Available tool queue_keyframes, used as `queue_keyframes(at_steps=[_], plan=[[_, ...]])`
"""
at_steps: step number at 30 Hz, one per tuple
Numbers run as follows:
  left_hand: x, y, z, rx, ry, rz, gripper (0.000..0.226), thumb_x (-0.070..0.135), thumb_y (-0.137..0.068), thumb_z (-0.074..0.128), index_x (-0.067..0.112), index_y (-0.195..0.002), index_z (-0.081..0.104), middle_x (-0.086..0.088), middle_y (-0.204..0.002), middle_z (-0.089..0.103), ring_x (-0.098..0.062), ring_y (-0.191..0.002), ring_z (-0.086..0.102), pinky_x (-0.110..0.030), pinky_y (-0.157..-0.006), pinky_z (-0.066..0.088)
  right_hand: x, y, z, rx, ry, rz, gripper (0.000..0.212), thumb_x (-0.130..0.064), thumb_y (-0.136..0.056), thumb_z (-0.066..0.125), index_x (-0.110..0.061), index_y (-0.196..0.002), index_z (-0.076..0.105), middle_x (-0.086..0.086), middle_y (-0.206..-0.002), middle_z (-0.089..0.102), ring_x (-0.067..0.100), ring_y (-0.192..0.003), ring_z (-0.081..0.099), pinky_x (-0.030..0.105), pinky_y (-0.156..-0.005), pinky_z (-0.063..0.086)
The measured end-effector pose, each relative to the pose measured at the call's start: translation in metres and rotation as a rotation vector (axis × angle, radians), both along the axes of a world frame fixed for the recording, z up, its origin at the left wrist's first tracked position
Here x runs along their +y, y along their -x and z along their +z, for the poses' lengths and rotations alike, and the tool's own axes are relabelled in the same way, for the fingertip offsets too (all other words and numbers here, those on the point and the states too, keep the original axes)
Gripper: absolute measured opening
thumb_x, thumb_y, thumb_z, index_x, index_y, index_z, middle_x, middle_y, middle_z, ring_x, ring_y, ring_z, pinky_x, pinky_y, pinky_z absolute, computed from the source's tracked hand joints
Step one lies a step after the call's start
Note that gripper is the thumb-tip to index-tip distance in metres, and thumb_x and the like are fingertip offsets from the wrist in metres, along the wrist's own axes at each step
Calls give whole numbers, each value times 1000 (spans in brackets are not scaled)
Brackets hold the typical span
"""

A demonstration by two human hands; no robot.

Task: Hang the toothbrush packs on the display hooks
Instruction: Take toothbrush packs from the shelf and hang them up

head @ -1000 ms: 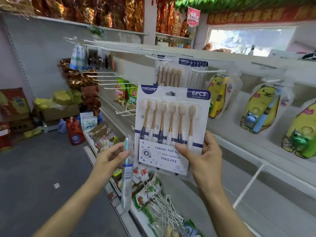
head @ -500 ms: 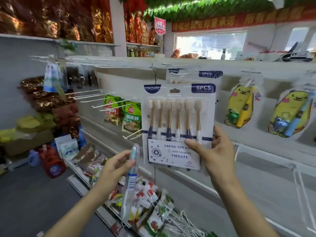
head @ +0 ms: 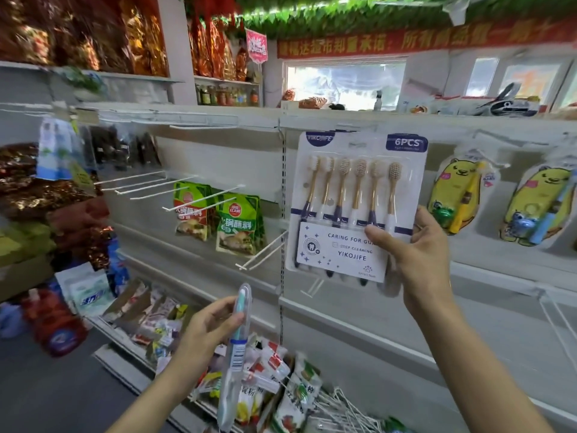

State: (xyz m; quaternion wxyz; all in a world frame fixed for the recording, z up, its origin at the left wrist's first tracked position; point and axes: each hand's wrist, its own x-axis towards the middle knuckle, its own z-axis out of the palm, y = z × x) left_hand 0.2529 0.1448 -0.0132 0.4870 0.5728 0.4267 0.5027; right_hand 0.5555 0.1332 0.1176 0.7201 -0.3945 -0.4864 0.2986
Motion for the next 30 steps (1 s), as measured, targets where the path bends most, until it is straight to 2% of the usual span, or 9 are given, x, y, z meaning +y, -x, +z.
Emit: queue_keyframes(at_steps=[3,6,10,14,18,20,24,26,30], plan=[[7,3,-1,-9,5,-23,48,40,-78,79,12,-116,70,-6,-106,74,-24,-99,69,-25,-76,58,6,2,0,-9,8,-32,46,11,-78,75,-5,-119,60,2,-100,76,14,-89,75,22,-65,58],[11,1,2,-18,27,-26,26,18,-89,67,11,-114,70,-6,-103,74,-25,-98,68,-25,-76,57,11,4,2,-30,4,-59,47,11,-78,75,-2,-120,59,1,-101,74,8,-83,74,19,-60,57],[16,-1,1,-43,32,-44,48,46,-76,78,15,-112,72,-6,-104,74,-27,-99,68,-30,-78,57,23,3,2,-50,18,-73,44,9,-80,74,-2,-119,58,5,-104,73,9,-81,75,21,-57,57],[19,-2,0,-6,23,-81,22,41,-83,75,31,-103,76,-2,-106,74,-18,-97,69,-28,-78,58,43,-1,-2,-85,37,-144,42,8,-78,77,-1,-115,60,6,-101,74,12,-87,73,24,-67,58],[26,-4,-2,5,-3,-95,74,72,-54,79,25,-110,74,-5,-106,74,-19,-96,70,-27,-75,57,65,-8,-6,-116,61,-205,37,4,-78,79,-16,-104,62,4,-101,74,16,-91,73,33,-76,61],[26,-6,0,-4,-15,-115,73,74,-52,79,26,-106,75,-4,-103,74,-17,-93,70,-25,-74,57,76,-11,-9,-124,83,-222,36,0,-79,80,-18,-105,62,4,-103,74,19,-94,73,41,-81,62],[26,-15,5,-15,-23,-158,23,39,-81,78,29,-102,76,-2,-101,75,-16,-94,70,-24,-76,57,93,-16,-11,-143,114,-259,37,-5,-82,79,-13,-114,62,2,-106,74,19,-98,72,43,-85,61],[26,-18,7,1,-27,-157,24,22,-85,69,20,-109,73,0,-102,75,-16,-95,70,-24,-78,56,101,-20,-10,-146,136,-268,36,-7,-83,78,-13,-114,62,2,-107,73,19,-98,72,42,-85,61],[25,-25,11,21,-53,-200,28,23,-88,70,15,-115,69,-3,-105,74,-17,-98,70,-26,-83,57,111,-28,-13,-179,170,-294,37,-11,-83,80,-8,-115,63,4,-106,73,21,-97,72,36,-75,63]])
